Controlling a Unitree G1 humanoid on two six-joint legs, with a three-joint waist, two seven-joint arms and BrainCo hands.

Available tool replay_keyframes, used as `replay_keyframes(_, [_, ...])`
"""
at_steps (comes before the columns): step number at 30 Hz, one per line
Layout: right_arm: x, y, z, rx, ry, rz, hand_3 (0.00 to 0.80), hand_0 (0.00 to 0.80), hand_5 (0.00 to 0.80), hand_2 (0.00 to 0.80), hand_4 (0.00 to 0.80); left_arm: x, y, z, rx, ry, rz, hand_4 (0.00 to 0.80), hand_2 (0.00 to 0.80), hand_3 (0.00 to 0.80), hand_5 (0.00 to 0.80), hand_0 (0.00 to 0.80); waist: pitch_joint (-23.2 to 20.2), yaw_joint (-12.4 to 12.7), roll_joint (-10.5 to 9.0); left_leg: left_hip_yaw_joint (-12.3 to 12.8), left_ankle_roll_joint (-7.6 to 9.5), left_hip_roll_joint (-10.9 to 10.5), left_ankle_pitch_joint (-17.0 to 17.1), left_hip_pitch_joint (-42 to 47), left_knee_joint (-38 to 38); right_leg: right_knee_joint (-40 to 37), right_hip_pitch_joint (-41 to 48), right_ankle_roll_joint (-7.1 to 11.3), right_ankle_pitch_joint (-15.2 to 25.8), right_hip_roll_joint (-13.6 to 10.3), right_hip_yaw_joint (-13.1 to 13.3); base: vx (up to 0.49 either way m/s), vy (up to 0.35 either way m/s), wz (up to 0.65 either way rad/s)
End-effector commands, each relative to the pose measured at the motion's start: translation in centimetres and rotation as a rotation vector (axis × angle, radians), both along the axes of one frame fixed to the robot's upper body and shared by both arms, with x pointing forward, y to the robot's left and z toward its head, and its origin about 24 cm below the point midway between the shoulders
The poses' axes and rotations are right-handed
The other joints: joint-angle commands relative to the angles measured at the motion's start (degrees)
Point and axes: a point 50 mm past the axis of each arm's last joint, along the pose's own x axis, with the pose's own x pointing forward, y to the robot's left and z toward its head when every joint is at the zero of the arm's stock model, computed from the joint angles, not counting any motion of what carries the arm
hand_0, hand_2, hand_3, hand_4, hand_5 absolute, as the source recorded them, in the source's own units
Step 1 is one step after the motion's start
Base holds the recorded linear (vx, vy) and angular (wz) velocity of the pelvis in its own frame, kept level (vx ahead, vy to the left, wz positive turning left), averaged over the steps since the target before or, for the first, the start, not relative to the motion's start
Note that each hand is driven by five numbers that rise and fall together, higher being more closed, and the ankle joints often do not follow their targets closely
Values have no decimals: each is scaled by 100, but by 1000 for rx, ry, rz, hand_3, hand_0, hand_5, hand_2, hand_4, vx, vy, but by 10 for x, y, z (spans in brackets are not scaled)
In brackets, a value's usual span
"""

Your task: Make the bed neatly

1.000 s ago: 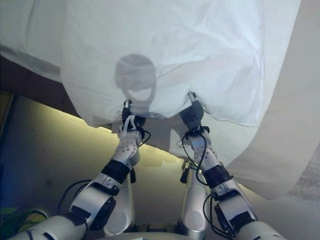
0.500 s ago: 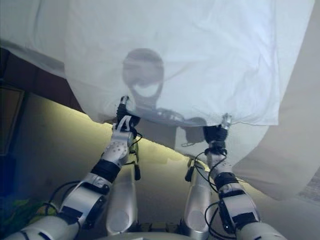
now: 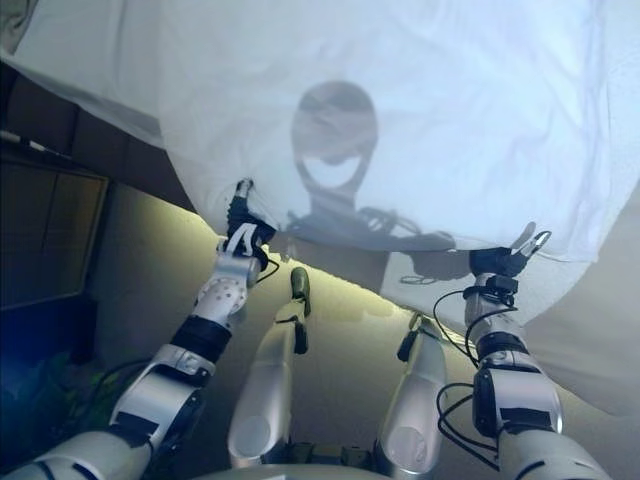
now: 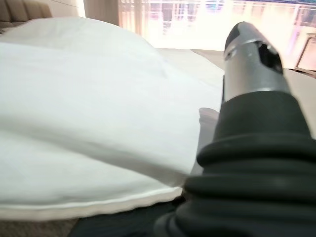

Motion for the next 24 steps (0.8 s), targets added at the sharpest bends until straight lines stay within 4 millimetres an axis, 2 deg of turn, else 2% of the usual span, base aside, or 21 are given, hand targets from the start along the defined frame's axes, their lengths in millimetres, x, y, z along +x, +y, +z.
replay_keyframes(1, [-7,-39,19,13,-24,-135,0,0,0,0,0,12,23,52,-14,-197,54,800,800,800,800,800,-79,143,5,-4,-362,246,424,-422,65,-305,239,521,619,-603,-19,-34,-27,3])
replay_keyframes(4, [-17,-55,19,18,-22,-194,0,0,0,0,0,13,28,56,2,-217,61,800,800,800,800,800,-56,125,-24,17,-382,253,452,-458,36,-334,255,523,630,-585,-39,-38,-24,2])
replay_keyframes(7, [-25,-61,14,24,-33,-228,0,0,0,0,0,13,31,60,15,-231,70,800,800,800,800,800,-42,103,-73,13,-387,257,460,-492,32,-346,240,522,646,-572,-22,-34,-31,2])
replay_keyframes(8, [-28,-62,12,23,-39,-236,248,248,248,248,248,13,33,61,21,-236,75,800,800,800,800,800,-40,93,-91,17,-393,268,469,-507,31,-352,235,524,652,-562,-16,-29,-31,1])
replay_keyframes(9, [-31,-63,9,20,-36,-242,800,800,800,800,800,14,35,63,27,-240,80,800,800,800,800,800,-39,83,-110,13,-393,278,478,-520,26,-366,228,527,659,-545,-6,0,0,0])
replay_keyframes(15, [-31,-60,12,-9,-75,-204,800,800,800,800,800,13,37,61,33,-223,91,800,800,800,800,800,-64,40,-160,-13,-383,286,453,-515,92,-409,276,517,659,-495,42,17,25,0])
replay_keyframes(18, [-32,-53,3,1,-51,-157,800,800,800,800,800,13,37,58,67,-207,90,800,800,800,800,800,-118,61,-236,-43,-376,301,423,-498,130,-421,365,506,637,-473,40,62,-19,2])
replay_keyframes(22, [-34,-35,-16,-4,18,-104,800,800,800,800,800,12,36,43,133,-146,80,800,800,800,800,800,-245,95,-367,-124,-356,312,379,-378,142,-565,648,493,633,-384,16,79,-6,7])
replay_keyframes(24, [-37,-27,-23,-20,15,-89,800,800,800,800,800,11,34,33,188,-112,74,800,800,800,800,800,-311,79,-444,-142,-355,293,230,-265,324,-655,838,471,676,-417,12,119,130,9])
